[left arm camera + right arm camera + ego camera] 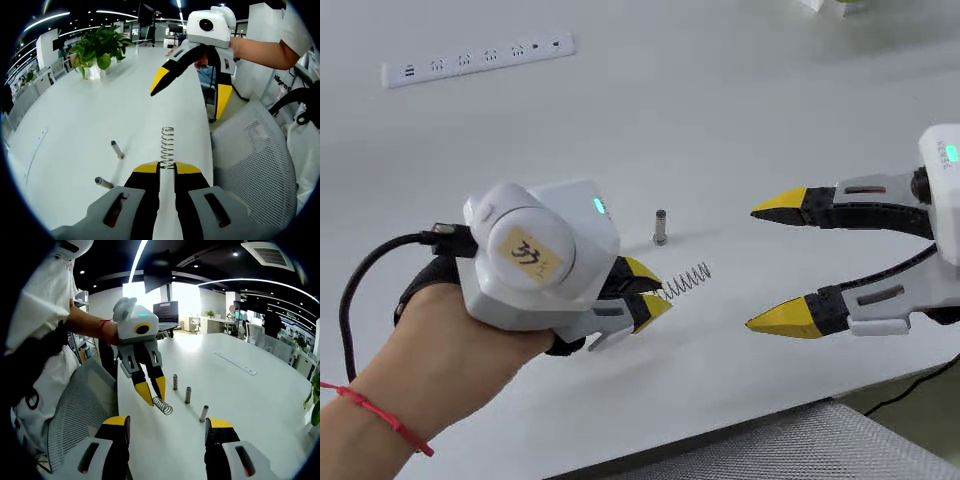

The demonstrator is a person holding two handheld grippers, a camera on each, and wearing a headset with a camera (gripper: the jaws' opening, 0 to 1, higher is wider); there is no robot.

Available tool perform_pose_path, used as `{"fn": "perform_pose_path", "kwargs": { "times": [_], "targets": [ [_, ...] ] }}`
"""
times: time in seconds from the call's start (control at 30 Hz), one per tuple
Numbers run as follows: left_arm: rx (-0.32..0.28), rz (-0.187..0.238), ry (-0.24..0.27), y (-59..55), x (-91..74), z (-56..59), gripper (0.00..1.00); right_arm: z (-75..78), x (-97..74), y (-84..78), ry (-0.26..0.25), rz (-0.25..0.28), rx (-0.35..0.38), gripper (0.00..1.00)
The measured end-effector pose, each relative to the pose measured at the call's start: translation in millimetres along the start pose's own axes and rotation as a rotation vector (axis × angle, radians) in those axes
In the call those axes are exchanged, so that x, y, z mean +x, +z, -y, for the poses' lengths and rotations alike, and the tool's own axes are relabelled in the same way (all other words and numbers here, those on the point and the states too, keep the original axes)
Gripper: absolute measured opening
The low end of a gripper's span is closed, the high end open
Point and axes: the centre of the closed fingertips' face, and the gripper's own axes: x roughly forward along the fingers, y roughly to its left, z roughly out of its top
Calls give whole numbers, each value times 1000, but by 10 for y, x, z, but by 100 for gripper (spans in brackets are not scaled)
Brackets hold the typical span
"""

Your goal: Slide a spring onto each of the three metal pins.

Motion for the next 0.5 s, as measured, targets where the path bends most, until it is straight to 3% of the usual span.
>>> {"fn": "perform_pose_path", "kwargs": {
  "times": [0.3,0.5],
  "targets": [
    [-33,116,20,110,-285,36,6,-140,115,331,53,61,33,43],
    [-90,219,33,234,-470,14,6,-120,184,576,66,172,140,35]
  ]
}}
